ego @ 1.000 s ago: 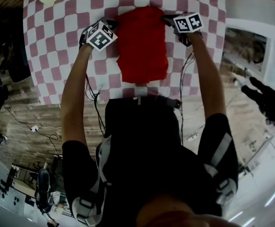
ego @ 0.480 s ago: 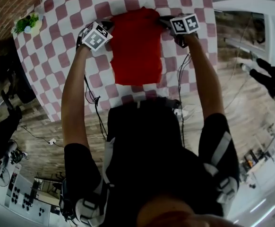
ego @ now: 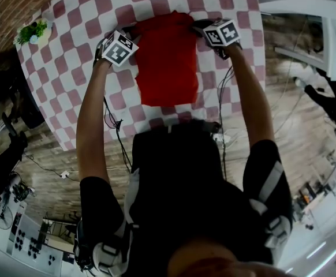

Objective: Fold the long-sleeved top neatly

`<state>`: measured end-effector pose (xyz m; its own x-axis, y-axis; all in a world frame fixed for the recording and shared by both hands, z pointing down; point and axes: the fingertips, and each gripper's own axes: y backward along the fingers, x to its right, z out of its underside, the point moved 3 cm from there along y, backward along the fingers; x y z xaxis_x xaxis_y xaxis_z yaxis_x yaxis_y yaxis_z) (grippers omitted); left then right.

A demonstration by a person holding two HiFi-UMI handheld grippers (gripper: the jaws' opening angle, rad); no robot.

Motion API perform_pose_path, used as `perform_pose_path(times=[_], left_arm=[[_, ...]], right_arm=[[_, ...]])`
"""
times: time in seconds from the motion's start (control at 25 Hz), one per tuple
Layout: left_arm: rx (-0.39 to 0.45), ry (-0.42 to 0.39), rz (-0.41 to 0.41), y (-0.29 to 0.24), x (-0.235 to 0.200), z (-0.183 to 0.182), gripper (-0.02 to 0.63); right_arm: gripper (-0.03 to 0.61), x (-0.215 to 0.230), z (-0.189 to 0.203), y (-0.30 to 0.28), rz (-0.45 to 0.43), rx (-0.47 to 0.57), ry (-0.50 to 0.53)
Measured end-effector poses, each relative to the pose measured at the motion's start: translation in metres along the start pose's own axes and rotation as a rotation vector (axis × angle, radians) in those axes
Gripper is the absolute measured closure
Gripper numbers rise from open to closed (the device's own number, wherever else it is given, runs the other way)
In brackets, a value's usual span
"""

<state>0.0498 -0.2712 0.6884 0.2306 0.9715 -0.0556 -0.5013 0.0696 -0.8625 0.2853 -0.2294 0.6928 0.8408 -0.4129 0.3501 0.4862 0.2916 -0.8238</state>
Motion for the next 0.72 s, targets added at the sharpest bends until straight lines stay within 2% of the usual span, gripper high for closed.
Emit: perform_pose_path(times=[0.16,0.32,0.48,0.6,0.72], left_arm=[[-0.005,-0.054,0.032,0.018,-0.002,-0.004,0.395],[-0.024,-0.129,0.066,0.032,-0.006,-0.016,0.382],[-0.034,-0.177,0.129,0.033,-0.002,-0.037,0.367],[-0.082,-0.209,0.176,0.019,0.004,-0.041,0.356],[-0.164,-0.228,0.182,-0.001,0.004,-0.030,0.350]], right_arm=[[0.428,-0.003,-0.014,0.022,0.045,-0.058,0.176],[0.387,0.000,-0.029,0.036,0.049,-0.133,0.352],[0.366,-0.008,-0.041,0.027,-0.001,-0.221,0.518],[0.347,-0.020,-0.043,0.013,-0.029,-0.291,0.594],[0.341,-0.023,-0.043,0.001,-0.028,-0.335,0.607]])
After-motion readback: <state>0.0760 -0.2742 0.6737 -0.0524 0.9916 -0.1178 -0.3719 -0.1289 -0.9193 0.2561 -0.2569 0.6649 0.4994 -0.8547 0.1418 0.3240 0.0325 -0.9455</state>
